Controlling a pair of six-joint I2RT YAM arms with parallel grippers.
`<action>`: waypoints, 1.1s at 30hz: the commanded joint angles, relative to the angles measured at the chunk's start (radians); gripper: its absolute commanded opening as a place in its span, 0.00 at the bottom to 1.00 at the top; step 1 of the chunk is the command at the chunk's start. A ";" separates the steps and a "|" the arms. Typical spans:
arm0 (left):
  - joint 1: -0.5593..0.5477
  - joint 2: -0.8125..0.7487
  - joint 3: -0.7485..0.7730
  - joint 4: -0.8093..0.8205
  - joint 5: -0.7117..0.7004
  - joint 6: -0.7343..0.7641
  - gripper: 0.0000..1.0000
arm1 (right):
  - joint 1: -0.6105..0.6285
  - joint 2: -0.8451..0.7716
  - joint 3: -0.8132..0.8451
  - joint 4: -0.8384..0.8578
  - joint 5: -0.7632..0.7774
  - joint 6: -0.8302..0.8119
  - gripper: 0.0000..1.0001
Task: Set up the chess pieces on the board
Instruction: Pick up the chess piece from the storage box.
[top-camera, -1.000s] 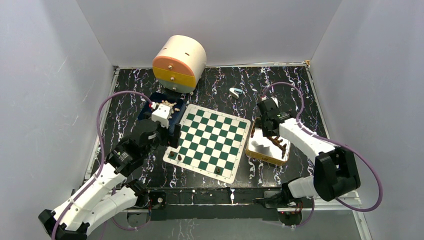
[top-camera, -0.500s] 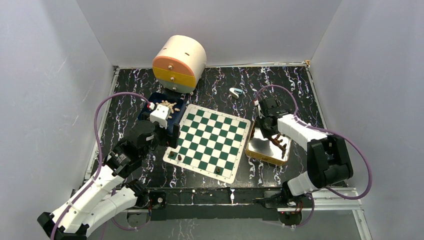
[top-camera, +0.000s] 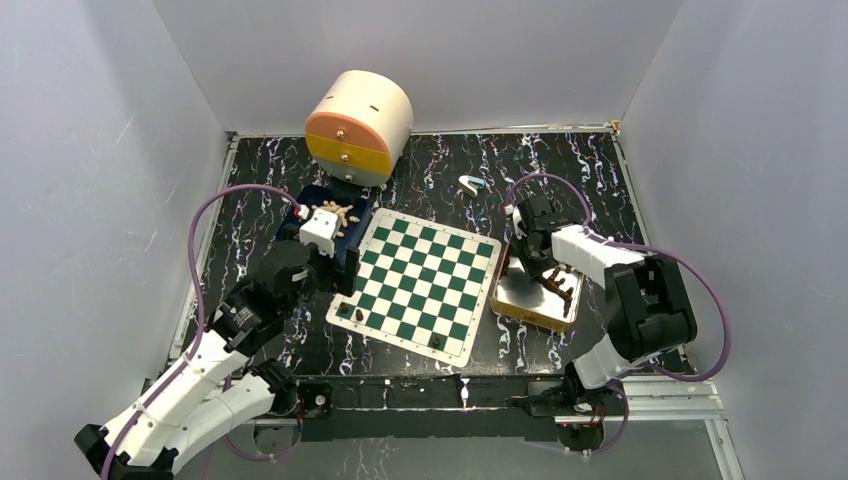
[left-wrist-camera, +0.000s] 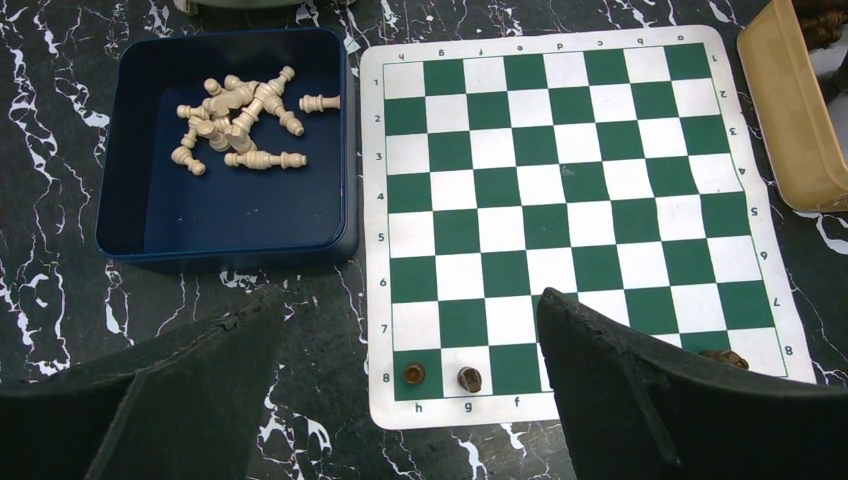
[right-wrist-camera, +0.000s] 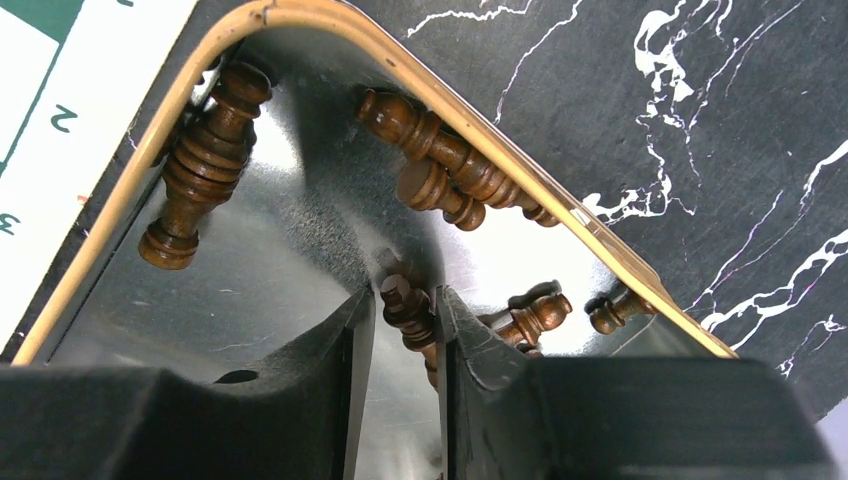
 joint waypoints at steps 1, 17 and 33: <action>-0.003 -0.014 0.004 0.012 -0.018 0.014 0.93 | -0.005 0.011 0.028 0.024 -0.015 -0.024 0.35; -0.003 -0.007 -0.009 0.032 -0.084 -0.045 0.95 | -0.003 -0.132 0.123 -0.117 0.071 0.040 0.14; -0.003 0.052 -0.019 0.073 0.111 -0.066 0.84 | -0.004 -0.333 0.063 -0.045 0.064 0.217 0.10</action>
